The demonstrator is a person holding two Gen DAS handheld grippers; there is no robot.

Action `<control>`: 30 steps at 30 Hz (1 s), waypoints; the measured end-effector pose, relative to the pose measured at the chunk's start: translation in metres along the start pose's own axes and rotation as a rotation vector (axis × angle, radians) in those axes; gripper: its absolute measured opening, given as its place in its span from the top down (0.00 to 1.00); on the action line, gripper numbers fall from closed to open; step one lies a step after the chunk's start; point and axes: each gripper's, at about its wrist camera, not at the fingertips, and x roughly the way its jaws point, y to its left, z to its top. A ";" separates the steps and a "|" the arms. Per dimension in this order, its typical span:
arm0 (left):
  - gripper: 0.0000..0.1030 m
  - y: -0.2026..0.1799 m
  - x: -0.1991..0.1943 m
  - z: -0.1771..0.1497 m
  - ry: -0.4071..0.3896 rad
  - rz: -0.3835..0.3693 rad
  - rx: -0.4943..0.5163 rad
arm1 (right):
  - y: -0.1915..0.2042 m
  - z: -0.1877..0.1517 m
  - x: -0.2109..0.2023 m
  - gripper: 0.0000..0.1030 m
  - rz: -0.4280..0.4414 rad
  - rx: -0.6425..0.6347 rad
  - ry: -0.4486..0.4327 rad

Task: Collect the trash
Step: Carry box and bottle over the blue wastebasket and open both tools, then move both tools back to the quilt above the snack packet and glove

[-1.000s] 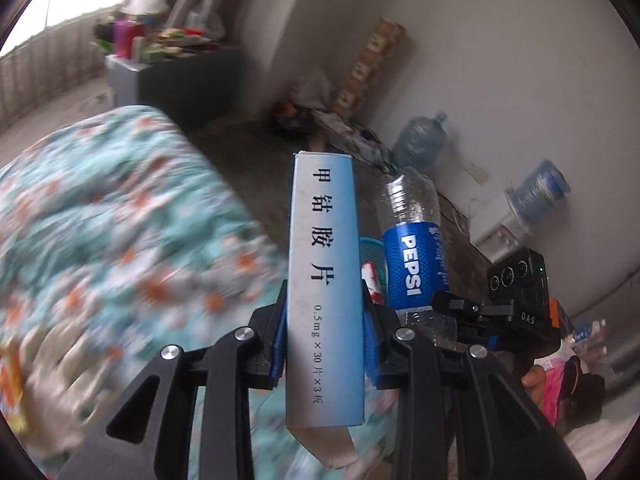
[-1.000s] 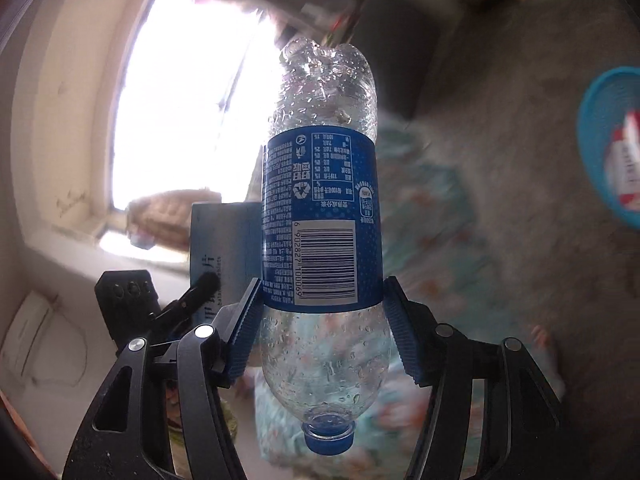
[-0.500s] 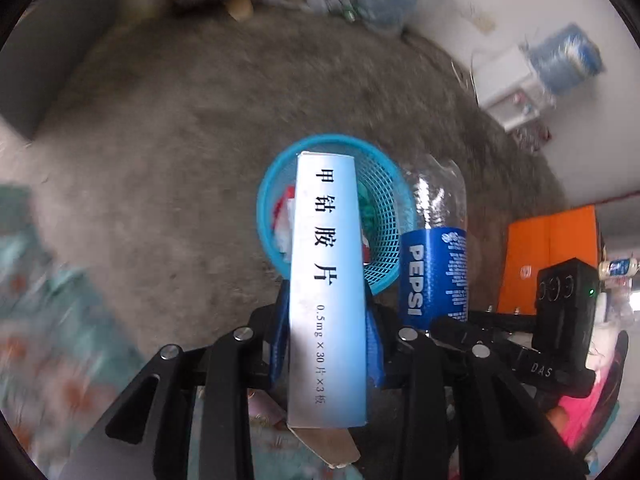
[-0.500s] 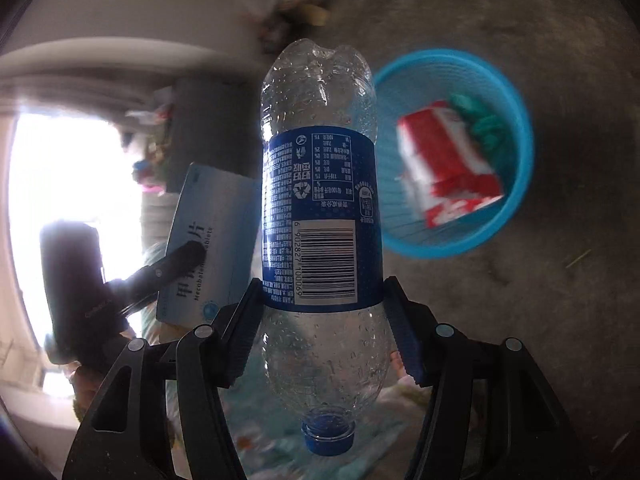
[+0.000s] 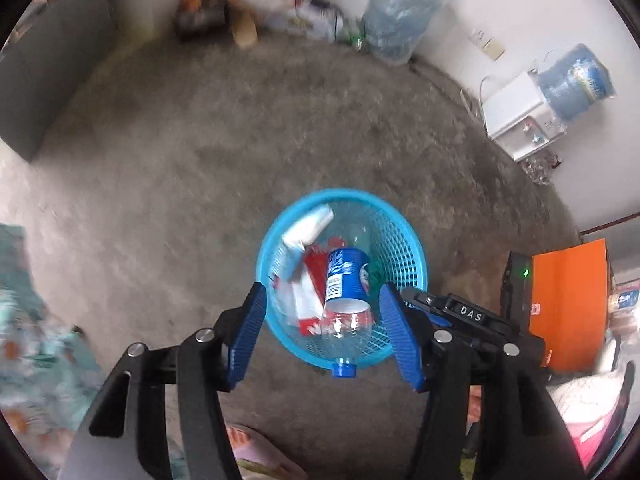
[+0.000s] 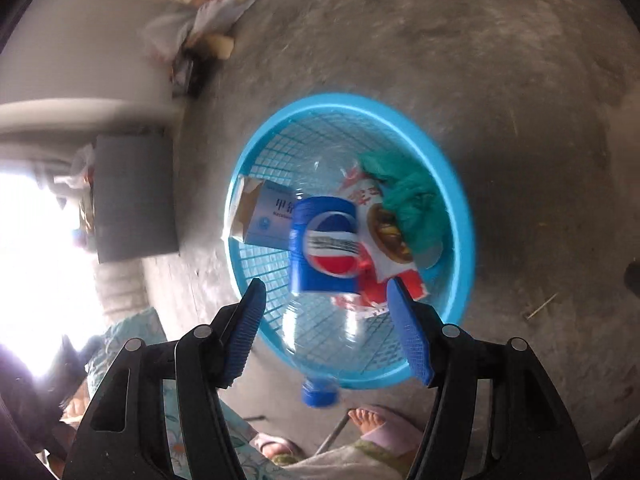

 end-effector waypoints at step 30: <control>0.27 0.251 -0.396 -0.477 -0.622 0.463 -0.788 | 0.288 -0.367 -0.050 0.32 0.449 -0.839 0.507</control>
